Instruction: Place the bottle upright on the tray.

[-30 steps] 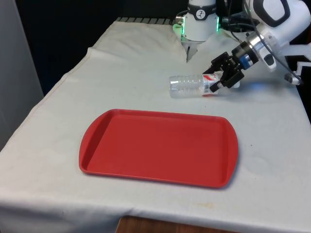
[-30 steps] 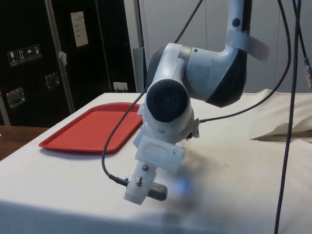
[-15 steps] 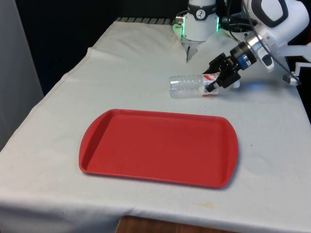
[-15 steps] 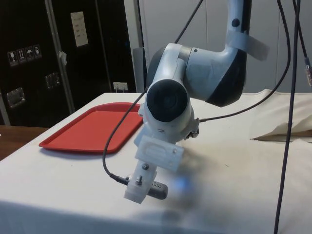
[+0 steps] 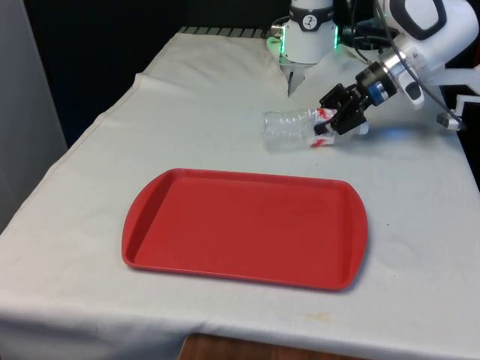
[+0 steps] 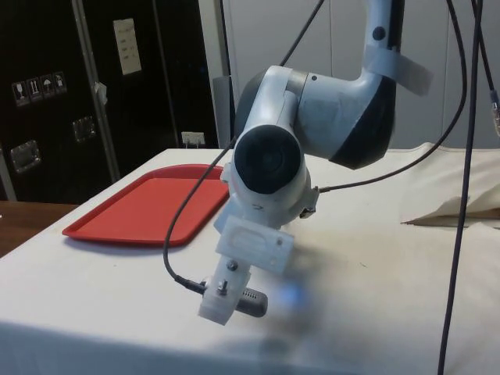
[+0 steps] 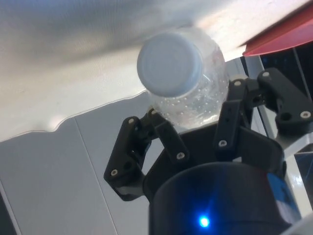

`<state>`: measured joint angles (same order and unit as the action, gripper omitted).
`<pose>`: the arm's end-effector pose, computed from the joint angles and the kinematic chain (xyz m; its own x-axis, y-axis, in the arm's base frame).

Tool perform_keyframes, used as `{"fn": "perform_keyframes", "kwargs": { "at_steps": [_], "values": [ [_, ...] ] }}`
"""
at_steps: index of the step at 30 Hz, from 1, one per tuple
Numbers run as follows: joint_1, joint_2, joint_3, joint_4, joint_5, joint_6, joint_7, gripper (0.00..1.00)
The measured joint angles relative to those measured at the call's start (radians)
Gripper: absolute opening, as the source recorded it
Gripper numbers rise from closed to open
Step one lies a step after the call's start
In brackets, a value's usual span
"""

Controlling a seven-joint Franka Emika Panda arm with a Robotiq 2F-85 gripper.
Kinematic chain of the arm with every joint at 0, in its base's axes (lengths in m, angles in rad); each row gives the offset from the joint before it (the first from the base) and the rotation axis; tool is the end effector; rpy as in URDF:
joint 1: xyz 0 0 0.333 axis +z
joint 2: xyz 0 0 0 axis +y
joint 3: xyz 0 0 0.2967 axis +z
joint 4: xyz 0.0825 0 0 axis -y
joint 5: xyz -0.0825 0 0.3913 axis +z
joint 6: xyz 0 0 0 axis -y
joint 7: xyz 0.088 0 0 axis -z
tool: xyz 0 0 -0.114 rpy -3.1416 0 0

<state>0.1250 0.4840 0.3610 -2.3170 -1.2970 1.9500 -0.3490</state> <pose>0.4183 0.1652 0.0960 -0.1615 0.5540 -0.8167 0.9522 0.3049 0.0186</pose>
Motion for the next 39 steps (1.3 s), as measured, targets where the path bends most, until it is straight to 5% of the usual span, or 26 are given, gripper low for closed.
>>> {"fn": "perform_keyframes", "kwargs": {
  "at_steps": [39],
  "values": [
    [-0.002, -0.127, 0.003, -0.022, 0.071, 0.033, -0.053, 0.00]
  ]
}}
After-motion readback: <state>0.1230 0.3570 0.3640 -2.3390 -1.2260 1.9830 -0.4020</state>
